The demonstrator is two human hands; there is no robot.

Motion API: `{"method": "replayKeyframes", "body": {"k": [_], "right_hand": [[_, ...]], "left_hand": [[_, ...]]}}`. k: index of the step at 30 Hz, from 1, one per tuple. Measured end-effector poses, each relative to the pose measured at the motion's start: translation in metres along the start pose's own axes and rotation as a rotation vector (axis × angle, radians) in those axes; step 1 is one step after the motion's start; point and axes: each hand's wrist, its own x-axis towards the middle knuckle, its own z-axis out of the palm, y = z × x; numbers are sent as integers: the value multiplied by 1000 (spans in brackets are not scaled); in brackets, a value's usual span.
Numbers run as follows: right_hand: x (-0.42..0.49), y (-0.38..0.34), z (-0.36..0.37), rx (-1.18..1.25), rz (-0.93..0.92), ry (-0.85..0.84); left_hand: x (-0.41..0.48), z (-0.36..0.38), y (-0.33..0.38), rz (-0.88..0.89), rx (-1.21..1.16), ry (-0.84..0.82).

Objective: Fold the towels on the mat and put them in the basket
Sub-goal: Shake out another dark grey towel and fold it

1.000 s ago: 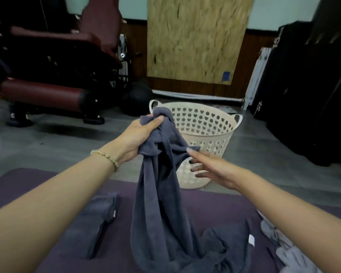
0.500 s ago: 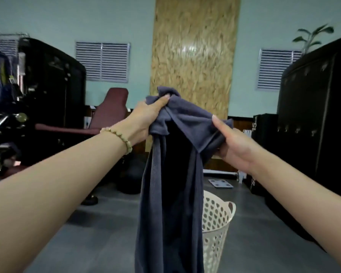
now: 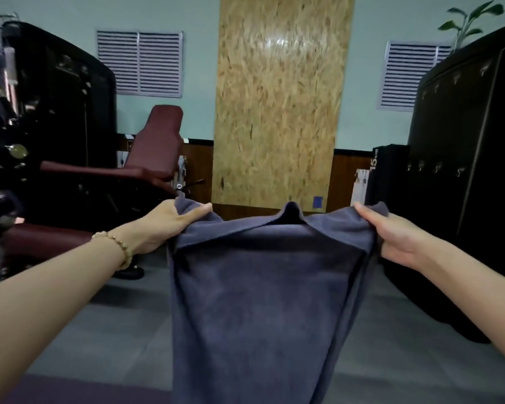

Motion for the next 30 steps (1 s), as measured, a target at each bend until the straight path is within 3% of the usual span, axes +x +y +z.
{"method": "replayKeyframes", "body": {"k": [3,7,10,18,24,30], "right_hand": [[-4,18,-14,-110,61,-68],[-9,38,-43,-251,115,-289],[-11,55,-57,-331,119,-400],[-12,89,-62,-563,137,-241],[-16,101,-61,-510,119,-158],[-21,96,-62,-117,234,-246]], "left_hand": [[-5,7,-19,-13,-3,5],[-9,2,-40,-75,-278,235],[-13,-1,-51,-78,-326,282],[-26,2,-63,-146,-335,304],[-38,-6,-74,-142,-188,280],[-53,-16,-81,-159,123,183]]}}
